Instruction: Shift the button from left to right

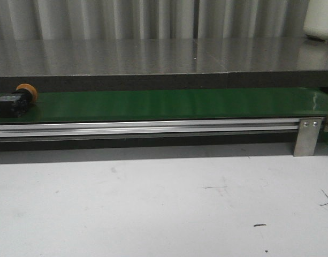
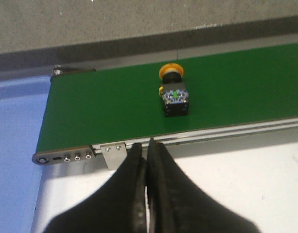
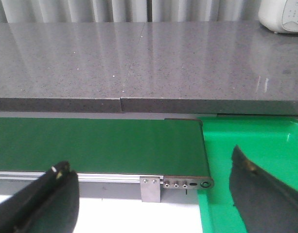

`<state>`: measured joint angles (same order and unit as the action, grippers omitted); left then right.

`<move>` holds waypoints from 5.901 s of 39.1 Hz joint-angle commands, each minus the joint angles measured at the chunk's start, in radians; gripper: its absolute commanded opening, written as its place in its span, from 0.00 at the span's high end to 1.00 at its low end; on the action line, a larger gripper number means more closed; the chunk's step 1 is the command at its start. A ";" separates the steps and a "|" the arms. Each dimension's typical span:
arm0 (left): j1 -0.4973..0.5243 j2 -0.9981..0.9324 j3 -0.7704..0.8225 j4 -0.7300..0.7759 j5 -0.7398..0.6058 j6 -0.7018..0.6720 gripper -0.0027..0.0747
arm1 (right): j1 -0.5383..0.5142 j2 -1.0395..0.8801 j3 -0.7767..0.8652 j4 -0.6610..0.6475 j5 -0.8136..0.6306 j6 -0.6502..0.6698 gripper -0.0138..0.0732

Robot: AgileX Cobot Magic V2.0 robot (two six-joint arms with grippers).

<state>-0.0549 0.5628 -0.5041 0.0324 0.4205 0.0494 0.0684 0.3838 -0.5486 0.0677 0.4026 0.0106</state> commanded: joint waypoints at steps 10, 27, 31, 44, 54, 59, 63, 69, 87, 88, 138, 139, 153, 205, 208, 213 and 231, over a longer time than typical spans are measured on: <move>-0.009 -0.472 0.168 -0.024 -0.114 -0.014 0.99 | 0.001 0.015 -0.033 -0.005 -0.072 -0.011 0.10; -0.009 -0.495 0.168 -0.024 -0.106 -0.014 0.99 | 0.001 0.015 -0.033 -0.005 -0.071 -0.011 0.10; -0.009 -0.495 0.168 -0.024 -0.106 -0.014 0.99 | 0.001 0.015 -0.033 -0.005 -0.071 -0.011 0.10; -0.009 -0.495 0.168 -0.024 -0.106 -0.014 0.99 | 0.001 0.015 -0.033 -0.005 -0.071 -0.011 0.10; -0.009 -0.495 0.168 -0.024 -0.106 -0.014 0.99 | 0.001 0.015 -0.033 -0.005 -0.071 -0.011 0.10; -0.009 -0.495 0.168 -0.024 -0.106 -0.014 0.99 | 0.001 0.015 -0.033 -0.005 -0.071 -0.011 0.10; -0.009 -0.495 0.168 -0.024 -0.106 -0.014 0.99 | 0.001 0.015 -0.033 -0.005 -0.071 -0.011 0.10; -0.009 -0.495 0.168 -0.024 -0.106 -0.014 0.99 | 0.001 0.015 -0.033 -0.005 -0.071 -0.011 0.10; -0.009 -0.495 0.168 -0.024 -0.106 -0.014 0.99 | 0.001 0.015 -0.033 -0.005 -0.078 -0.011 0.10; -0.009 -0.495 0.168 -0.024 -0.106 -0.014 0.99 | 0.001 0.015 -0.033 -0.005 -0.078 -0.011 0.10; -0.009 -0.495 0.168 -0.024 -0.106 -0.014 0.99 | 0.001 0.015 -0.033 -0.005 -0.078 -0.011 0.10; -0.009 -0.495 0.168 -0.024 -0.106 -0.014 0.99 | 0.001 0.015 -0.033 -0.005 -0.078 -0.011 0.10; -0.009 -0.495 0.168 -0.024 -0.106 -0.014 0.99 | 0.001 0.015 -0.033 -0.005 -0.077 -0.011 0.10; -0.009 -0.495 0.168 -0.024 -0.106 -0.014 0.99 | 0.001 1.194 -0.666 0.109 -0.040 0.017 0.10; -0.009 -0.495 0.168 -0.024 -0.106 -0.014 0.99 | 0.001 1.235 -0.700 0.112 -0.032 0.017 0.10; -0.009 -0.495 0.168 -0.024 -0.106 -0.014 0.99 | -0.001 1.314 -0.747 0.112 -0.021 0.017 0.10; -0.009 -0.495 0.168 -0.024 -0.106 -0.014 0.99 | -0.004 1.388 -0.783 0.112 0.061 0.017 0.49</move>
<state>-0.0549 0.0538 -0.3095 0.0175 0.3984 0.0432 0.0684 1.8207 -1.2980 0.1743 0.4916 0.0281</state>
